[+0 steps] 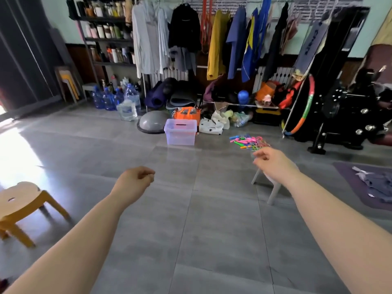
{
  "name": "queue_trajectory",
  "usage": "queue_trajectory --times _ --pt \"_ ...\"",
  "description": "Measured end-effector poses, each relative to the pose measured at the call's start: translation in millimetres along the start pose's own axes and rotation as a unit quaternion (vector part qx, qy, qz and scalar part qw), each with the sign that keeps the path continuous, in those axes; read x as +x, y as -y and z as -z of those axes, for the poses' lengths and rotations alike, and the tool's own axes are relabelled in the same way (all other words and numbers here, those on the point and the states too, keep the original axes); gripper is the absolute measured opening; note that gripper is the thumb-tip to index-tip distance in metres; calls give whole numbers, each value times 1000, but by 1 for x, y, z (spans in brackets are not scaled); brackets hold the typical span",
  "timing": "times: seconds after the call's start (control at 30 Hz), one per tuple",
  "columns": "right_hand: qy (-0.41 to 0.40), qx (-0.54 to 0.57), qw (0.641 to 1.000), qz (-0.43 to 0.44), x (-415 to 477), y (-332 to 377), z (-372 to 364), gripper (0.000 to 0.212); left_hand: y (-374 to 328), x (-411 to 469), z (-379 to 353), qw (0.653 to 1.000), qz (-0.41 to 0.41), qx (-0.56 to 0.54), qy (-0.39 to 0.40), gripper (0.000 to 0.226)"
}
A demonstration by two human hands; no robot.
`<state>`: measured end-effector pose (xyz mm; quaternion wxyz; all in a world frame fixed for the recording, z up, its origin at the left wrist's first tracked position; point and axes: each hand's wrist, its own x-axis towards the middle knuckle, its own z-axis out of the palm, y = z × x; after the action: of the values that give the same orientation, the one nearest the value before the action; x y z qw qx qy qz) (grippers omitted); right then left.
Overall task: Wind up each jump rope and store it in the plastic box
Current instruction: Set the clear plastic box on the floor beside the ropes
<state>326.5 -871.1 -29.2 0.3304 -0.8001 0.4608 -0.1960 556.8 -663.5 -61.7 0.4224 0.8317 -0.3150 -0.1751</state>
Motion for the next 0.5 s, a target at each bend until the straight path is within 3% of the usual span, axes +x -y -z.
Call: queue_trajectory --times 0.27,0.5 --pt "75 -21 996 51 244 29 -72 24 13 219 -37 997 42 -60 -37 25" --pt "55 34 998 -18 448 31 -120 23 7 445 -69 998 49 -30 11 20"
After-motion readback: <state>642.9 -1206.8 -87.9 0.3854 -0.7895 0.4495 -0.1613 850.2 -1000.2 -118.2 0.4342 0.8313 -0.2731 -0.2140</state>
